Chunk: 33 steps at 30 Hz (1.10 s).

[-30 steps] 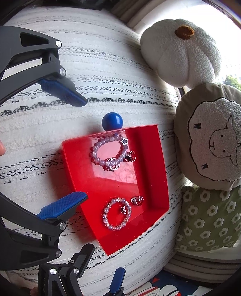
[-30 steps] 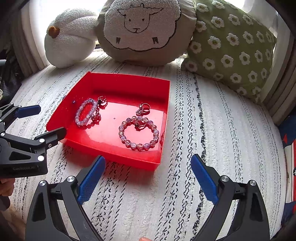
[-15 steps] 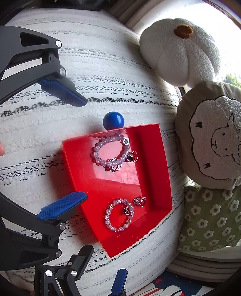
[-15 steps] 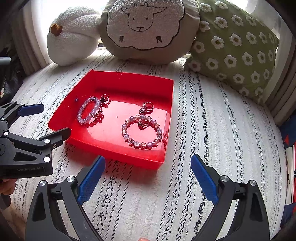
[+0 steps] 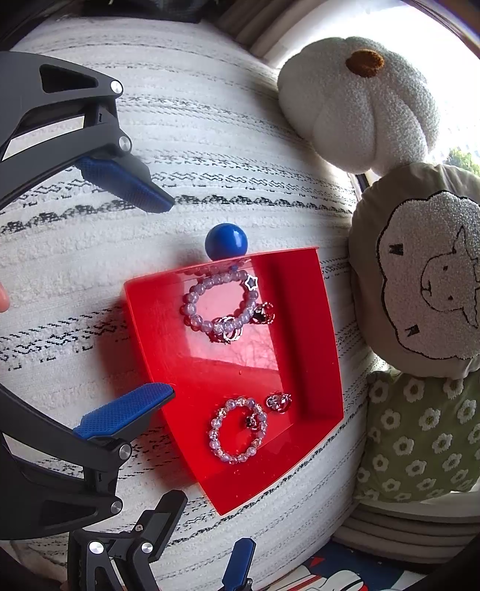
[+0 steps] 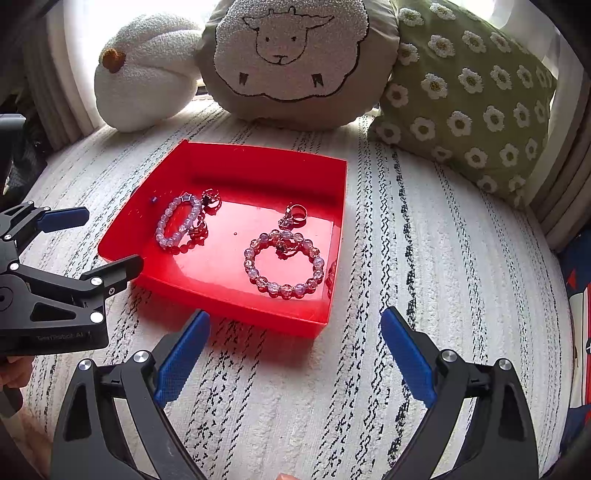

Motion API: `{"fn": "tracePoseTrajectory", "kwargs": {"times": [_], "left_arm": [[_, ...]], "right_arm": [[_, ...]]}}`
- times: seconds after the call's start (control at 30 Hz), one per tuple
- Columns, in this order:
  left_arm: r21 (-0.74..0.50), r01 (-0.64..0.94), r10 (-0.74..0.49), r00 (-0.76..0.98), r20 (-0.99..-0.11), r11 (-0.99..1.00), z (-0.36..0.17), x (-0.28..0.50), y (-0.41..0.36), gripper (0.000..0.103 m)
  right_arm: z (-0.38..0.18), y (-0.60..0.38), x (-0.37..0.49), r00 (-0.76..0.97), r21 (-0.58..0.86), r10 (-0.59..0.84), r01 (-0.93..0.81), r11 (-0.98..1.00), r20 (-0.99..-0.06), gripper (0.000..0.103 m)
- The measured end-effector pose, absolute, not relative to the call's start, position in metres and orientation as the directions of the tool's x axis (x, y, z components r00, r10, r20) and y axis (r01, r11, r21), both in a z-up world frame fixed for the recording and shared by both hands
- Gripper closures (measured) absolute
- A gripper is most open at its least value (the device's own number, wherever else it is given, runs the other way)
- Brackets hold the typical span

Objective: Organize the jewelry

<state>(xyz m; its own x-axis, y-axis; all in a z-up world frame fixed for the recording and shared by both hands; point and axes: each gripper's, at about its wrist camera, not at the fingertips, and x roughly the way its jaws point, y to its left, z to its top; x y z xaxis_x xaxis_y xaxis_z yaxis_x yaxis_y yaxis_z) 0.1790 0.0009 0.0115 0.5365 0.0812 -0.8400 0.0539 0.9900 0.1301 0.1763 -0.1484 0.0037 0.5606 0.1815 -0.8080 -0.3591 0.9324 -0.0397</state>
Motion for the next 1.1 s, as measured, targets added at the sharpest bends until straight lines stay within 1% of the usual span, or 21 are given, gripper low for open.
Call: {"fn": "tracePoseTrajectory", "kwargs": {"times": [1.1], "left_arm": [[0.131,0.062,0.077,0.537,-0.840,0.989,0.0110,0.1773,0.0005,0.014]], "right_arm": [[0.0038,-0.1505,0.1775,0.556,-0.038,0.185,-0.365,0.930,-0.810,0.011]]}}
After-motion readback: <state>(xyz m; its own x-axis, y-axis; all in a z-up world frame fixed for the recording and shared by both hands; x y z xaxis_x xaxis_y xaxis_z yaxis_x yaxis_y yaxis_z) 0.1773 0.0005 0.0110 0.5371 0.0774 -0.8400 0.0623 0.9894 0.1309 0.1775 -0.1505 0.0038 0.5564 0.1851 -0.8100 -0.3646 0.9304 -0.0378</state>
